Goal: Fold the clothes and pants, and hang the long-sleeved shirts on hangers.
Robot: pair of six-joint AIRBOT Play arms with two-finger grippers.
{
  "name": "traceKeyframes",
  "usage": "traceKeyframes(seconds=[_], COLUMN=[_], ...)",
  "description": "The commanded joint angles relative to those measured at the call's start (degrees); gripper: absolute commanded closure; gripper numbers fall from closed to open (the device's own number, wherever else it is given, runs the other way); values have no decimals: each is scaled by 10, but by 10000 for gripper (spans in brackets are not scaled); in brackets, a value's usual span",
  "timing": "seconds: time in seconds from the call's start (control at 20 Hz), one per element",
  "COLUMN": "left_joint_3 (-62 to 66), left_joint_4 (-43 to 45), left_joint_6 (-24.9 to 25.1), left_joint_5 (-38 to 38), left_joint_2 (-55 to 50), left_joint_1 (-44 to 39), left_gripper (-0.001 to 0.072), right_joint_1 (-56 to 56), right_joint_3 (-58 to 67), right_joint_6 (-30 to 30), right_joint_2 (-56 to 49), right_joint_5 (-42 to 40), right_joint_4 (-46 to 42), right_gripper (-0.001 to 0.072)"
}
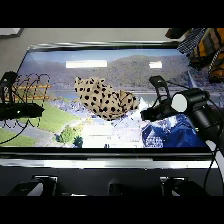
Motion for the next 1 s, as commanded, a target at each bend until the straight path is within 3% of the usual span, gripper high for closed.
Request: traceKeyframes(seconds=[0.0,0.5,0.55,0.6,0.65,0.75,0.8,0.85,0.95], left_joint_3=[0,0,-1,-1,-1,-2,-3,-3,-2], left_joint_4=[0,0,0,0,0,-2,-8,-56,-214], left_joint_6=[0,0,0,0,-12,-94,-160,-183,-128], left_joint_5=[0,1,6,13,16,42,64,90,141], left_joint_2=[0,-1,-1,-3,-8,-23,-41,-65,-129], left_joint_1=[0,0,0,0,0,0,2,8,20], left_gripper=[685,672,570,251,-13,-13,-13,-13,-13], right_joint_1=[0,0,0,0,0,0,0,0,0], right_joint_3=[0,0,0,0,0,0,0,0,0], right_joint_6=[-1,-1,-1,-1,-1,-1,-1,-1,-1], right_joint_2=[0,0,0,0,0,0,0,0,0], right_joint_5=[0,0,0,0,0,0,0,0,0], right_joint_4=[0,0,0,0,0,0,0,0,0], right_gripper=[646,646,646,646,646,646,646,646,646])
